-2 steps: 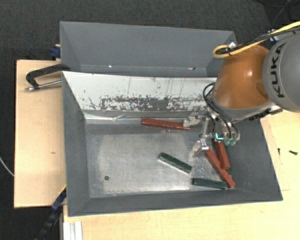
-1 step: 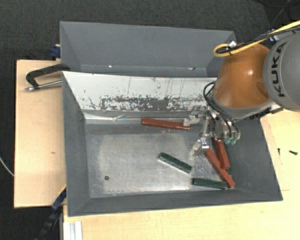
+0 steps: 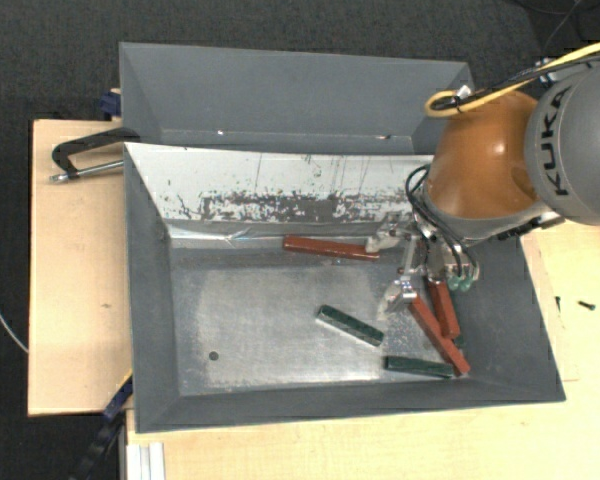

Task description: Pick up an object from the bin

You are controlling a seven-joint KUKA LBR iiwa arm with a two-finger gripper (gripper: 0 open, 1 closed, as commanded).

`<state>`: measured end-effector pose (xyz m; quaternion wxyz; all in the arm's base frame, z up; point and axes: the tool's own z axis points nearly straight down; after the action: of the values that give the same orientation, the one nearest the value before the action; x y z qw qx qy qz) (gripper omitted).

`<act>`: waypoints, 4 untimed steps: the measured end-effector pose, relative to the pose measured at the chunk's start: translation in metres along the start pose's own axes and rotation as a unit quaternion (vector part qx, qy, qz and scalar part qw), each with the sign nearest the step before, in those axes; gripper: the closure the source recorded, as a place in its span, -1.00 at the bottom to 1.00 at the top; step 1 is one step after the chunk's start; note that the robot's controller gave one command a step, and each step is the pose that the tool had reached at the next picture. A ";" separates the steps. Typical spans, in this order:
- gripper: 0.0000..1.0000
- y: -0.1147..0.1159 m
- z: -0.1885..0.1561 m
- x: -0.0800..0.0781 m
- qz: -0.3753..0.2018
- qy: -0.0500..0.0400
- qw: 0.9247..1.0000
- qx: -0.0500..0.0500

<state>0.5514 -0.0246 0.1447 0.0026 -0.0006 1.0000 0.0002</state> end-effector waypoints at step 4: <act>1.00 0.045 -0.052 -0.004 -0.079 0.000 0.997 0.000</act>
Offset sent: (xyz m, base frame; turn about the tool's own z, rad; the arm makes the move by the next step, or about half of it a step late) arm 0.0000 0.0000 0.0000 0.0000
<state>0.5553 0.0202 0.1972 0.0028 -0.0800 0.9968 0.0005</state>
